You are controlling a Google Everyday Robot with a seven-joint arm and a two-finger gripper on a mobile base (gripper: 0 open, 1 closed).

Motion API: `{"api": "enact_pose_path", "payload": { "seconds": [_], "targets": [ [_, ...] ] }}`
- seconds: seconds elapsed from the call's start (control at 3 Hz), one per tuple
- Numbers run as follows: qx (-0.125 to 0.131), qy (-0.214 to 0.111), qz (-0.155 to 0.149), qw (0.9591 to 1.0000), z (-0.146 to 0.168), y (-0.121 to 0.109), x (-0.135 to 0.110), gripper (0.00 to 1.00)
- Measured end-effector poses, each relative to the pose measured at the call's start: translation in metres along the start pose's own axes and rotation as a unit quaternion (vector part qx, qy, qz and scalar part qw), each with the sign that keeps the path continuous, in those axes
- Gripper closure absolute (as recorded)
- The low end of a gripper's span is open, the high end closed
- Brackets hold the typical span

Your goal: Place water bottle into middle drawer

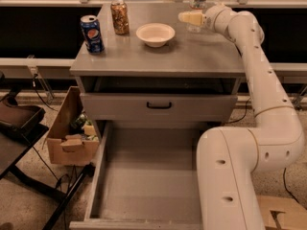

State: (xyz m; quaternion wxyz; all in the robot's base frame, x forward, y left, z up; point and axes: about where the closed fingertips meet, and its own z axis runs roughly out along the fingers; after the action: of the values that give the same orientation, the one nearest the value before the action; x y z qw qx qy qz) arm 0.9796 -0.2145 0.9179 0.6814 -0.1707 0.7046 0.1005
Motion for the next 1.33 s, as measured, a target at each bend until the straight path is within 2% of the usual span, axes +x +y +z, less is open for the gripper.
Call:
{"api": "enact_pose_path", "payload": {
  "seconds": [0.67, 1.33],
  "targets": [
    [-0.002, -0.014, 0.004, 0.9999, 0.009, 0.01, -0.008, 0.0],
    [-0.009, -0.01, -0.001, 0.9999, 0.015, 0.021, -0.011, 0.0]
  ]
}}
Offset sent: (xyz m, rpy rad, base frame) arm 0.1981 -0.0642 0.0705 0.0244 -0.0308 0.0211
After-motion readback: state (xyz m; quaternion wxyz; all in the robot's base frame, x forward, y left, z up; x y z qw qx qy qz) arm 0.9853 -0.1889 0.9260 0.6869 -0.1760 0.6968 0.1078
